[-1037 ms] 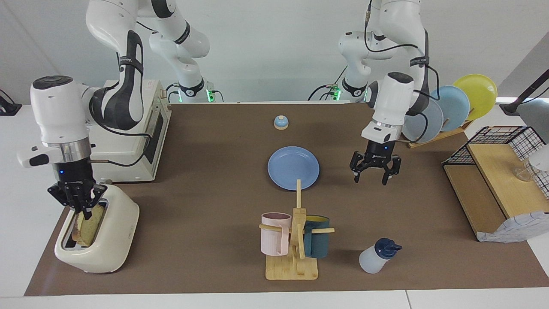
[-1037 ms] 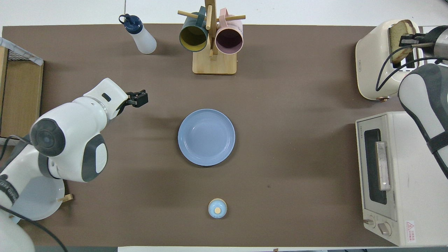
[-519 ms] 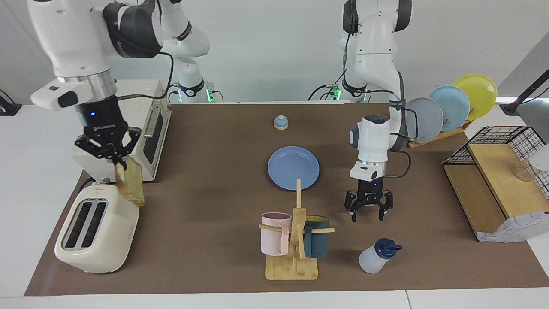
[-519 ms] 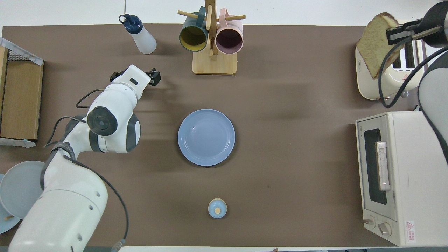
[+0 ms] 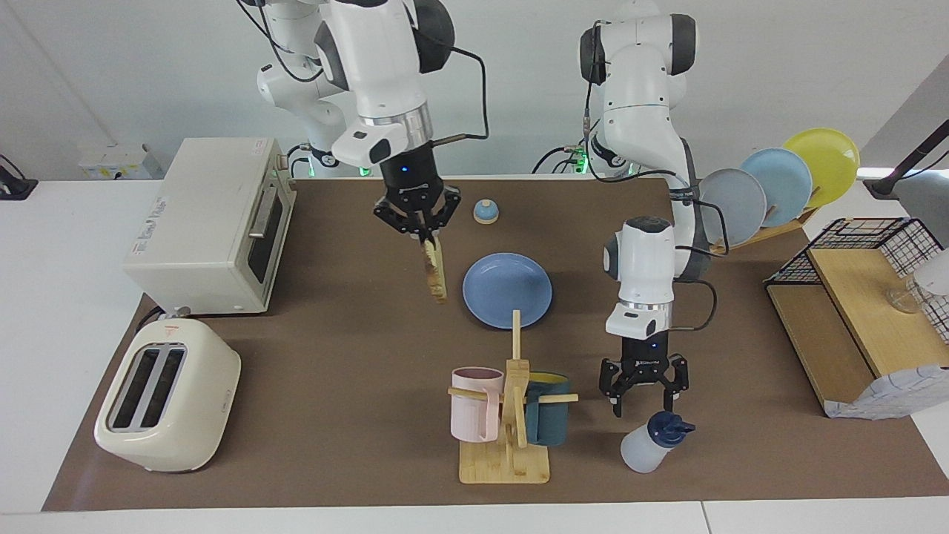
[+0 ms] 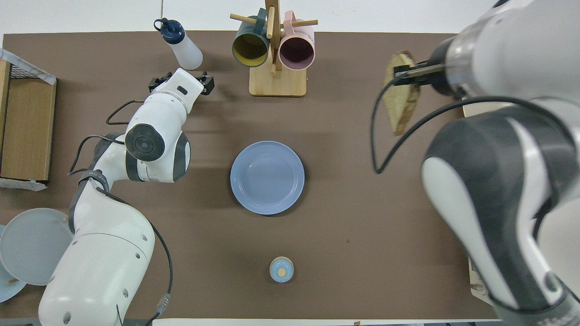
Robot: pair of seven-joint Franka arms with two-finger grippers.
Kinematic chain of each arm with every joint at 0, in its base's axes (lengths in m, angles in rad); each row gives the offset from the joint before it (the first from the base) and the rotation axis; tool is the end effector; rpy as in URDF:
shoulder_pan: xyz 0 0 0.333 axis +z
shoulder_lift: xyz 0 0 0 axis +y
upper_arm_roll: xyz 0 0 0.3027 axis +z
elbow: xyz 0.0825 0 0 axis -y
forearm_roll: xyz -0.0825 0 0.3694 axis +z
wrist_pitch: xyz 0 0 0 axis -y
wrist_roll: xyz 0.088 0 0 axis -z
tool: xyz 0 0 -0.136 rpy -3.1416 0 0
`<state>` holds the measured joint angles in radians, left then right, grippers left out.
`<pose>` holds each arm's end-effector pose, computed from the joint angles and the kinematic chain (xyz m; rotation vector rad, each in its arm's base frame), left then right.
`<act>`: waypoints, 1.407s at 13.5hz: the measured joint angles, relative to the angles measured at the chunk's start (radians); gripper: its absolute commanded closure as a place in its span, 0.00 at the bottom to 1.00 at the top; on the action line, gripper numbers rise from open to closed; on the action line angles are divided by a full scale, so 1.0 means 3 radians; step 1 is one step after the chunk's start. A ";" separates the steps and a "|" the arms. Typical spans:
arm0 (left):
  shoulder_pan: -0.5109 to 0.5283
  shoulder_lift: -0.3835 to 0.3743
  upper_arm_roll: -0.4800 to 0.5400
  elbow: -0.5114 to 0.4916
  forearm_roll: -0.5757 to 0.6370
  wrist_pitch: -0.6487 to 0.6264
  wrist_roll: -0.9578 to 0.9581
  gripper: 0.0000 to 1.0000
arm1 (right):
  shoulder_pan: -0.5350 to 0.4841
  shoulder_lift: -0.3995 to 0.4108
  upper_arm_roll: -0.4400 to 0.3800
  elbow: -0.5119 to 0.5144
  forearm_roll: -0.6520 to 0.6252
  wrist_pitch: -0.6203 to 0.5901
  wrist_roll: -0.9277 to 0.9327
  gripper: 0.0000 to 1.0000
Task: Put bread on plate and add seasoning
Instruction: 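Carry the bread to the plate while the left gripper grasps the bottle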
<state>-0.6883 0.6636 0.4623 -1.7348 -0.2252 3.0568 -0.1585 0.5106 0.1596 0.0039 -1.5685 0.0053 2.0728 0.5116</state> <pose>0.6908 -0.1941 0.2938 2.9153 -0.0620 1.1469 0.5536 0.3132 0.5441 -2.9352 -0.0015 -0.4411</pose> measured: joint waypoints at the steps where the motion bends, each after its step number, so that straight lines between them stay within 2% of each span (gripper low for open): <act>1: 0.0012 0.0051 0.0000 0.0044 0.0000 -0.0020 0.0000 0.00 | 0.0142 0.0053 -0.0001 -0.0099 0.0000 0.0225 0.0228 1.00; 4: 0.0020 0.0355 -0.0002 0.0295 -0.0013 -0.0023 -0.0072 0.00 | 0.0451 0.0268 -0.0001 -0.0428 0.0000 0.0898 0.0772 1.00; 6: 0.0093 0.0496 -0.0005 0.0461 -0.0015 -0.0023 -0.0092 0.00 | 0.0509 0.0261 -0.0003 -0.0705 0.0000 0.1195 0.0823 1.00; 7: 0.0122 0.0518 -0.0008 0.0500 -0.0015 -0.0023 -0.0092 0.01 | 0.0547 0.0238 -0.0004 -0.0819 0.0001 0.1265 0.0839 1.00; 8: 0.0136 0.0520 -0.0013 0.0517 -0.0015 -0.0023 -0.0092 0.13 | 0.0603 0.0225 -0.0003 -0.0896 0.0001 0.1294 0.0898 1.00; 13: 0.0132 0.0520 -0.0031 0.0541 -0.0015 -0.0023 -0.0116 0.14 | 0.0722 0.0224 -0.0005 -0.1120 0.0001 0.1389 0.1193 1.00; 14: 0.0131 0.0520 -0.0035 0.0541 -0.0015 -0.0023 -0.0124 0.25 | 0.0721 0.0221 -0.0008 -0.1158 0.0001 0.1389 0.1205 1.00; 15: 0.0133 0.0520 -0.0042 0.0542 -0.0015 -0.0023 -0.0136 0.76 | 0.0719 0.0214 -0.0016 -0.1205 0.0001 0.1391 0.1208 1.00; 16: 0.0136 0.0520 -0.0054 0.0543 -0.0019 -0.0022 -0.0152 1.00 | 0.0715 0.0197 -0.0028 -0.1252 0.0001 0.1394 0.1209 1.00; 19: 0.0159 0.0520 -0.0062 0.0556 -0.0033 0.0039 -0.0186 1.00 | 0.0679 0.0132 -0.0052 -0.1407 0.0002 0.1394 0.1288 1.00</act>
<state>-0.6406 0.8195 0.4437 -1.5680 -0.2352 3.0686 -0.2143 0.7143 0.1992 -0.0118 -1.9906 0.0061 2.4910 0.8980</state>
